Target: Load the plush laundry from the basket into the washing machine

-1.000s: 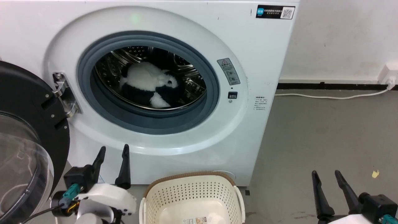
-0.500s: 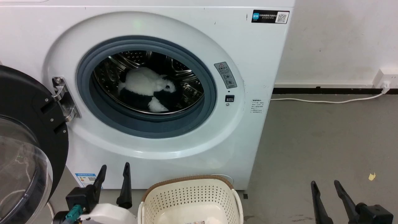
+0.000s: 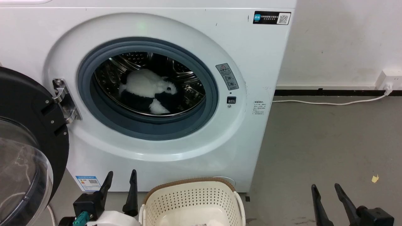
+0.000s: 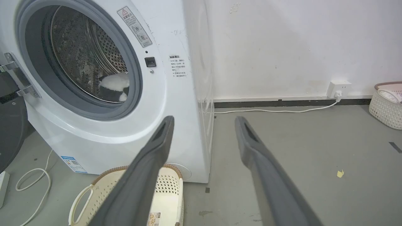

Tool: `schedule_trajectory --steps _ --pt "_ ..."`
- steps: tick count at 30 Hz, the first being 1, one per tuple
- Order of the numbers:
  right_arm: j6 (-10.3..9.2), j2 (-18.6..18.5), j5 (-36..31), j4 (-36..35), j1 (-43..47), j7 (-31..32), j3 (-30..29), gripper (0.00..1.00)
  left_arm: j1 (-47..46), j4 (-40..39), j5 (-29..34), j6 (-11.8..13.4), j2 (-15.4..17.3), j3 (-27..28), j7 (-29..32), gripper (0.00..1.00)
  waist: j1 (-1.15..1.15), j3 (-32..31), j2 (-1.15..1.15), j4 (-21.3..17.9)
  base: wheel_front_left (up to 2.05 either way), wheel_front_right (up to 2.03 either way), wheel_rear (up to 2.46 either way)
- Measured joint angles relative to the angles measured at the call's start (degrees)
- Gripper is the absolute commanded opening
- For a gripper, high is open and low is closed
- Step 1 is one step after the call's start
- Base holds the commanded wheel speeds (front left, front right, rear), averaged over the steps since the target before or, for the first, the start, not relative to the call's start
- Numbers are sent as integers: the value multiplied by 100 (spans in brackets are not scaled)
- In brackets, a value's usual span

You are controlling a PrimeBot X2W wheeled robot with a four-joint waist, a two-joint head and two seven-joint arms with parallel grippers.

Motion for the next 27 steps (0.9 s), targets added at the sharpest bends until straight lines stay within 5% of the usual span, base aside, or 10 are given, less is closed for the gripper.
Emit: schedule_trajectory --steps 17,18,27 --pt "0 0 16 21 0 0 25 100 0 -68 12 -27 -44 163 0 100 1 13 0 -17 0 0 0" --pt "0 0 16 23 0 0 26 0 0 -68 27 -42 -52 167 0 0 1 16 0 -17 0 0 0" --pt "1 -1 14 21 -9 34 31 0 -1 -69 46 -42 -68 174 43 0 1 32 0 -37 0 0 0"
